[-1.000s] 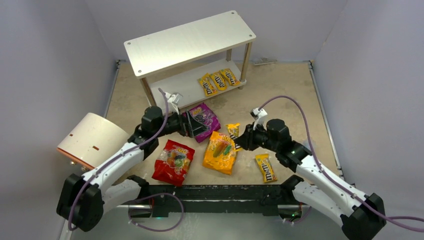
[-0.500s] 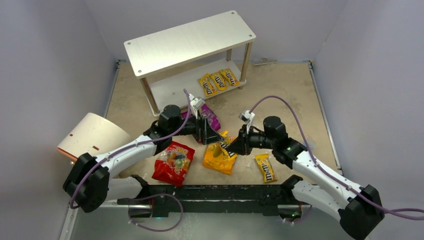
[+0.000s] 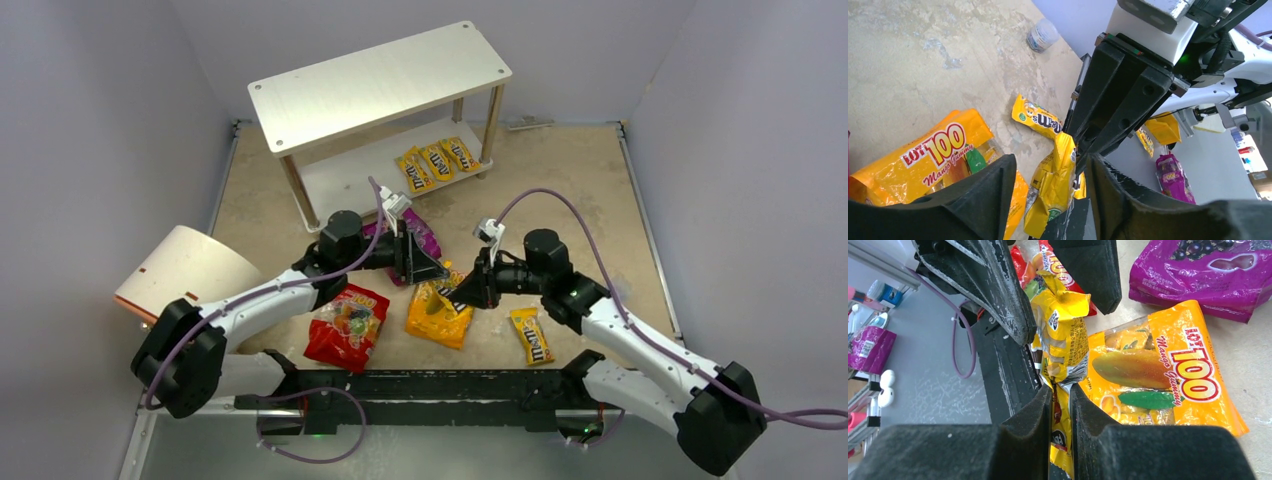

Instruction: Place and organize the candy bags onto the shelf

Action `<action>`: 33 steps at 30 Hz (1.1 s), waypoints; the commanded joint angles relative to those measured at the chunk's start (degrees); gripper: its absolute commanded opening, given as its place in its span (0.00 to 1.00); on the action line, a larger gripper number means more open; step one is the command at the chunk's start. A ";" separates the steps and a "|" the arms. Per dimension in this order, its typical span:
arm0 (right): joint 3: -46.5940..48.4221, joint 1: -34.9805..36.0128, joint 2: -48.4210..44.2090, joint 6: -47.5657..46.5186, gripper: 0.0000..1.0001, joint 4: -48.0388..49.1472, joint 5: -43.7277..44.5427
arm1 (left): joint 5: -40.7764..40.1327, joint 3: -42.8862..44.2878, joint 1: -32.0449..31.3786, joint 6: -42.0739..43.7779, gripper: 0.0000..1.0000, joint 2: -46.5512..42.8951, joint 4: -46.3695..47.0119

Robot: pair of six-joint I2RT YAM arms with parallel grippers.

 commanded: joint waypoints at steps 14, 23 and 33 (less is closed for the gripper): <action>3.69 0.42 0.21 -1.92 0.15 1.14 -0.40 | 2.25 -0.12 -0.75 0.84 0.30 -0.54 2.90; 3.05 0.45 -0.35 -1.96 0.15 -0.04 -0.95 | -7.93 0.49 -0.74 3.03 0.00 -5.63 -4.91; -0.46 0.51 -2.69 0.10 0.15 -0.58 -3.71 | -22.81 1.99 -0.36 2.17 0.00 -11.99 -10.86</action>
